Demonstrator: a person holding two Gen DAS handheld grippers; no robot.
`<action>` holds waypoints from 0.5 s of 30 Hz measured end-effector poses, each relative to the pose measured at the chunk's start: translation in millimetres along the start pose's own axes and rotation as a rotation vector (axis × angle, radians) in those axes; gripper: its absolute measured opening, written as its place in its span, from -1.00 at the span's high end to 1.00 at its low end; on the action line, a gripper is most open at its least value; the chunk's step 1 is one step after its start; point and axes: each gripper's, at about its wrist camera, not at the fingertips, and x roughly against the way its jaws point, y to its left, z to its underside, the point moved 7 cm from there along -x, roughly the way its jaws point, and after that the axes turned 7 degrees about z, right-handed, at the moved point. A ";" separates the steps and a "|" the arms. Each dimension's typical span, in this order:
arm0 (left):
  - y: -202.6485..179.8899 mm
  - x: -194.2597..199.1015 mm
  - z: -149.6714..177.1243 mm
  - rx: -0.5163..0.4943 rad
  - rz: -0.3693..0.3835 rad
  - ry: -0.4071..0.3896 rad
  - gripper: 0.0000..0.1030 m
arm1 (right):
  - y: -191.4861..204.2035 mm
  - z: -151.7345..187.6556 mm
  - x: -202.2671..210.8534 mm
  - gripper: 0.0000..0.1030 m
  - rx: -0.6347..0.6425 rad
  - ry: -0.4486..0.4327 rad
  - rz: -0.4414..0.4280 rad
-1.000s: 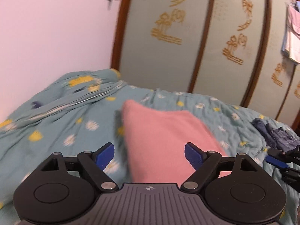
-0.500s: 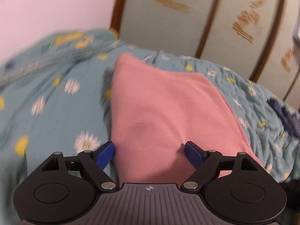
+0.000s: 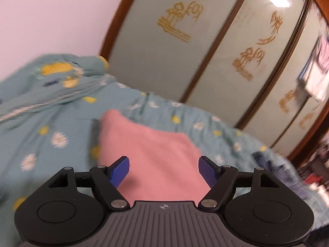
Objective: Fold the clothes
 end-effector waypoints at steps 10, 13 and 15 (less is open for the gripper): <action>83.8 -74.3 4.3 0.201 -0.005 0.130 0.94 | -22.1 19.3 -19.3 0.98 -0.043 0.064 0.021; 105.3 -76.1 9.3 0.335 0.071 0.102 0.93 | -21.6 19.8 -21.7 0.98 -0.034 0.065 0.020; 111.0 -78.2 8.9 0.358 0.090 0.096 0.93 | -20.7 19.9 -22.2 0.98 -0.035 0.066 0.017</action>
